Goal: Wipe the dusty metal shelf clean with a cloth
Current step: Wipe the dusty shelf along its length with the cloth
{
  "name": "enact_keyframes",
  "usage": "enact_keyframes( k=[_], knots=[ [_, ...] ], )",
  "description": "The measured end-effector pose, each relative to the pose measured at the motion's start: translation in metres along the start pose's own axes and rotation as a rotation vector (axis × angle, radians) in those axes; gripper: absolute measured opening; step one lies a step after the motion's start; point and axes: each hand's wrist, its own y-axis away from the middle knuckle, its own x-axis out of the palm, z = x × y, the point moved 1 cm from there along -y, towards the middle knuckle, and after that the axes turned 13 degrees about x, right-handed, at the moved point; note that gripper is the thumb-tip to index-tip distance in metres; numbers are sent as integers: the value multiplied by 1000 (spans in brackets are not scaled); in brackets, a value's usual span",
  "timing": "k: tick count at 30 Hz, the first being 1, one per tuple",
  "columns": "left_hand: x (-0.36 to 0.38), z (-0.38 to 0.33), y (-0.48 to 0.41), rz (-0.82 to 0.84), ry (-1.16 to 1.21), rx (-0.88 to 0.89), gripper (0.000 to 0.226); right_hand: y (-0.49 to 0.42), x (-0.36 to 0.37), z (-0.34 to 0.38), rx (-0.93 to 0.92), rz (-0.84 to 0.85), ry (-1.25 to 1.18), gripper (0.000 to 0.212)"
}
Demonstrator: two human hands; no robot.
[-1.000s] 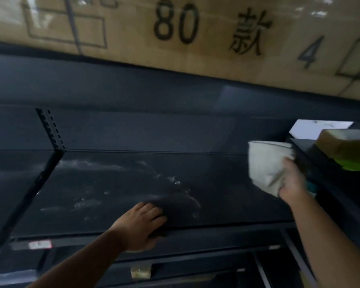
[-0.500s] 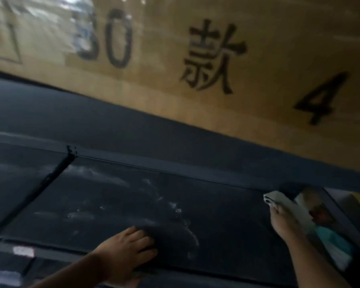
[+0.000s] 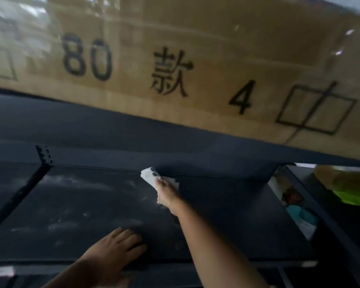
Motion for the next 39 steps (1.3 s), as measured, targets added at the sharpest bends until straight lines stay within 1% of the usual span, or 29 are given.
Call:
enact_keyframes(
  k=[3,4,5,7,9,11,13,14,15,16,18,19,21,22,23,25,28,30,33,36,37,39],
  knots=[
    [0,1,0,-3,14,-4,60,21,-45,-11,145,72,-661,46],
    [-1,0,0,2,10,-12,61,29,-67,-19,184,53,-797,46],
    [-2,0,0,7,6,-19,62,37,-90,-28,190,11,-881,45],
    [-3,-2,0,-5,28,-37,64,59,-134,-45,137,-109,-949,43],
    [-3,-4,0,-42,52,-53,60,83,-169,-61,101,-293,-939,38],
    [-3,-4,3,-82,41,-46,53,102,-194,-82,75,-524,-815,37],
    [-7,-5,5,-109,22,-28,45,116,-207,-103,97,-718,-589,44],
    [-8,-6,4,-116,2,-7,40,122,-208,-115,133,-796,-429,46],
    [-11,-7,5,-120,-25,18,35,126,-204,-125,170,-839,-261,47],
    [-13,-8,7,-125,-51,43,31,128,-195,-133,217,-830,-111,47],
    [-16,-8,20,-110,-67,58,27,129,-165,-148,269,-754,121,48],
    [-15,-7,29,-90,-67,49,28,128,-148,-153,245,-756,256,41],
    [-15,-2,60,-61,-66,-1,35,120,-104,-151,72,-862,522,17],
    [-15,2,77,-57,-61,-29,38,118,-79,-142,2,-888,587,12],
    [-15,6,96,-58,-50,-58,39,117,-53,-129,-15,-894,623,11],
    [-16,16,128,-69,-31,-113,39,117,-7,-101,7,-883,687,15],
    [-20,31,171,-127,-55,-202,32,112,73,-61,-42,-761,730,27],
    [-23,39,188,-157,-45,-264,28,112,127,-33,-101,-678,715,32],
    [-24,47,200,-198,-24,-316,29,111,198,-1,-71,-614,691,36],
    [-18,47,202,-256,45,-383,30,108,241,19,-55,-541,560,38],
    [-15,47,203,-260,69,-398,31,108,250,25,-43,-477,499,40],
    [-10,50,205,-275,125,-415,32,111,255,33,-21,-327,266,43]
  ],
)
